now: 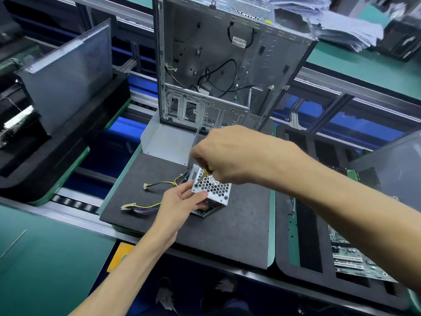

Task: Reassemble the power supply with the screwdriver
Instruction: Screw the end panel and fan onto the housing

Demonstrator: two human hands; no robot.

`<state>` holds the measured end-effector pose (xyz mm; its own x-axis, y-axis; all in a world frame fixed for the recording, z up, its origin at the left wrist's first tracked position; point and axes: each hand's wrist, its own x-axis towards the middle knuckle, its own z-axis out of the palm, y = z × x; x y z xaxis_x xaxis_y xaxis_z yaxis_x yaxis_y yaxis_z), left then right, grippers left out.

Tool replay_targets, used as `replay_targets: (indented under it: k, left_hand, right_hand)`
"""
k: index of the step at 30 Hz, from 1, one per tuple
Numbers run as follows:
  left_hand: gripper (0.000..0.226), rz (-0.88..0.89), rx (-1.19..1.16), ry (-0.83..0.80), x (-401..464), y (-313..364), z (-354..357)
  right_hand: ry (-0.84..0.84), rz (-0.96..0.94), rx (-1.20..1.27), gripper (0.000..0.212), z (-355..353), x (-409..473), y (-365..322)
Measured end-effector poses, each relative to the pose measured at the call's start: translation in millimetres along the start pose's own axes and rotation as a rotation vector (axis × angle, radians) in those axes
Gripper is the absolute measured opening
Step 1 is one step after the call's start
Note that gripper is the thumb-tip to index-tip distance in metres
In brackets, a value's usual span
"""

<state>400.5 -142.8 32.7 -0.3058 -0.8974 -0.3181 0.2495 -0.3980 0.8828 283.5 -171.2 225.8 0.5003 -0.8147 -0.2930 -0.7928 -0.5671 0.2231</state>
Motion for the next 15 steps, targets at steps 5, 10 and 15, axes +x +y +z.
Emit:
replay_targets:
  k: [5,10,15]
  left_hand:
    - [0.023,0.003,0.035,-0.018,0,0,0]
    - [0.021,0.002,0.065,-0.004,0,1,1]
    - [0.021,-0.021,0.047,0.008,-1,6,-2]
  right_hand:
    - [-0.063,0.055,0.015,0.014,-5,-3,0]
    - [-0.307,0.121,0.140,0.035,-14,9,7]
    - [-0.389,0.144,0.134,0.035,-10,16,5]
